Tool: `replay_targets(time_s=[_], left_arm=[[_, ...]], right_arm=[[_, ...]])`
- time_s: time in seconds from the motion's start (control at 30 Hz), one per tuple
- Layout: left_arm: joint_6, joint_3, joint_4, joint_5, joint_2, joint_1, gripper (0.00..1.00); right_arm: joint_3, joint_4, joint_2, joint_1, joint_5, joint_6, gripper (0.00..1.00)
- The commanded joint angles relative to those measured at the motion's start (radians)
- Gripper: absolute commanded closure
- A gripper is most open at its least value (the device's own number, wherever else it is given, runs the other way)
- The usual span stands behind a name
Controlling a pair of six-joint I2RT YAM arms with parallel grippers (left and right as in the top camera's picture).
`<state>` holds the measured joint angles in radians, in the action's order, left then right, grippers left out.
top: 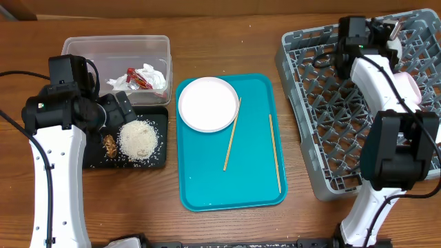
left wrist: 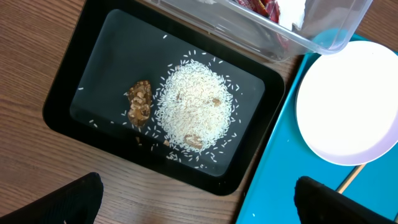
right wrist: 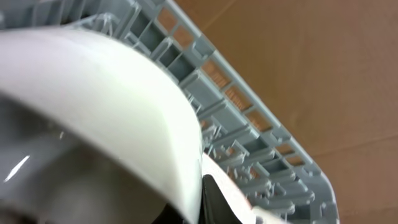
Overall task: Sort waste into correct bins and load items into the dishwasher
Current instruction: 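Carry the white bowl into the dish rack and release it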
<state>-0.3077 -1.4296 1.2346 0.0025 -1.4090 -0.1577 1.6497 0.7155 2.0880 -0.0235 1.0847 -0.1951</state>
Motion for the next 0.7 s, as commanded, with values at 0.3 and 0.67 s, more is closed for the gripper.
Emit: replay_targets(time_s=[0.3,0.67], left_arm=[[-0.003,-0.011,-0.002,-0.011,0.010,-0.002,0.01],[-0.003,-0.011,-0.002,-0.011,0.010,-0.002,0.00]], right_arm=[[-0.005,0.169,-0.043,0.086,-0.166,-0.150,0.56],[0.046,0.234,-0.296,0.103,-0.690,-0.134,0.36]])
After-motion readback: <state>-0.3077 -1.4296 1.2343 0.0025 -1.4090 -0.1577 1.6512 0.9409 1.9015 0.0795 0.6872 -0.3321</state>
